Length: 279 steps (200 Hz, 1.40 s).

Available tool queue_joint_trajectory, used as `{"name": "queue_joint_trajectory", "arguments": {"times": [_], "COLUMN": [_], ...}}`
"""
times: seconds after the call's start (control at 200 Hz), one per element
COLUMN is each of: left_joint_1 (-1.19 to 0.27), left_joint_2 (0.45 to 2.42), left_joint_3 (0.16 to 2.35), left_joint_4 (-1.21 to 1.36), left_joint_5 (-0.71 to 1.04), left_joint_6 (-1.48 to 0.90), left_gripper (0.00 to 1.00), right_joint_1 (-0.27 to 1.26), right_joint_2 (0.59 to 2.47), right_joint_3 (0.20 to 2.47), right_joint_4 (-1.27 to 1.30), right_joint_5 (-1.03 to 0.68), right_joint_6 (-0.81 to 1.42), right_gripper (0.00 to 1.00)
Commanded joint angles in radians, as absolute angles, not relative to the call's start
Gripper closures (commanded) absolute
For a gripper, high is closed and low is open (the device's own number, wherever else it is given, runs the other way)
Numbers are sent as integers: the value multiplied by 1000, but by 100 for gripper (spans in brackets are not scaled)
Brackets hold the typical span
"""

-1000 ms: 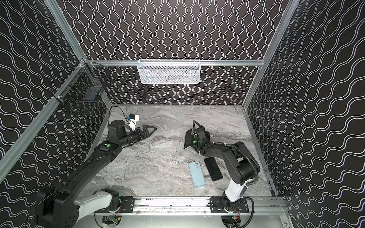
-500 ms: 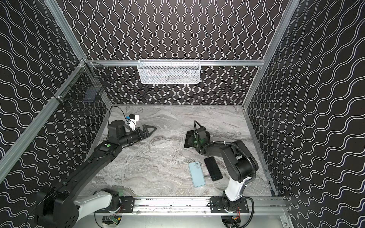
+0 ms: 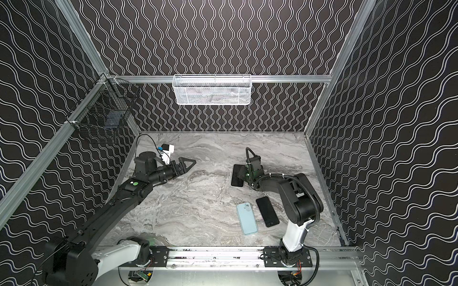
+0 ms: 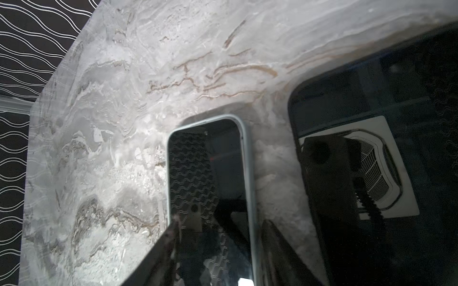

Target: Put the phone into the phone case

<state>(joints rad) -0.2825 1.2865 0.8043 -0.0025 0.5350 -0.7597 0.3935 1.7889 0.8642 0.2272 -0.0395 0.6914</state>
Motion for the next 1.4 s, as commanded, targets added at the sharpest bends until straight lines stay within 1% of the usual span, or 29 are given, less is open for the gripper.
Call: {"name": "queue_joint_trajectory", "arguments": {"times": [0.0,0.15,0.295,0.45,0.485,0.606,0.786,0.841,0.921,1.196,1.391], "left_joint_1": [-282,-282,-285,-317,-332,-395,-444,-445,-451,-454,-453], "left_joint_2": [1280,1287,1293,1281,1285,1319,1357,1361,1357,1364,1367], "left_joint_3": [807,839,869,895,902,914,900,896,893,903,925], "left_joint_4": [-4,-83,-205,-353,-380,-433,-425,-420,-422,-439,-458], "left_joint_5": [537,570,603,529,504,448,437,440,434,422,384], "left_joint_6": [-737,-661,-545,-469,-461,-448,-465,-469,-467,-461,-462], "left_gripper": [2,1,1,2,2,2,2,2,1,2,1], "right_joint_1": [391,391,394,428,431,520,611,620,624,661,745], "right_joint_2": [1745,1603,1414,1252,1223,1155,1187,1208,1232,1302,1392], "right_joint_3": [876,842,795,721,704,665,619,600,566,542,615], "right_joint_4": [179,98,-99,-305,-336,-396,-365,-346,-305,-217,-150], "right_joint_5": [-31,-44,-45,-45,-46,-26,-16,-7,-14,-62,-133], "right_joint_6": [651,577,506,495,508,573,632,643,654,661,645], "right_gripper": [39,33,34,35,35,31,21,17,15,14,14]}}
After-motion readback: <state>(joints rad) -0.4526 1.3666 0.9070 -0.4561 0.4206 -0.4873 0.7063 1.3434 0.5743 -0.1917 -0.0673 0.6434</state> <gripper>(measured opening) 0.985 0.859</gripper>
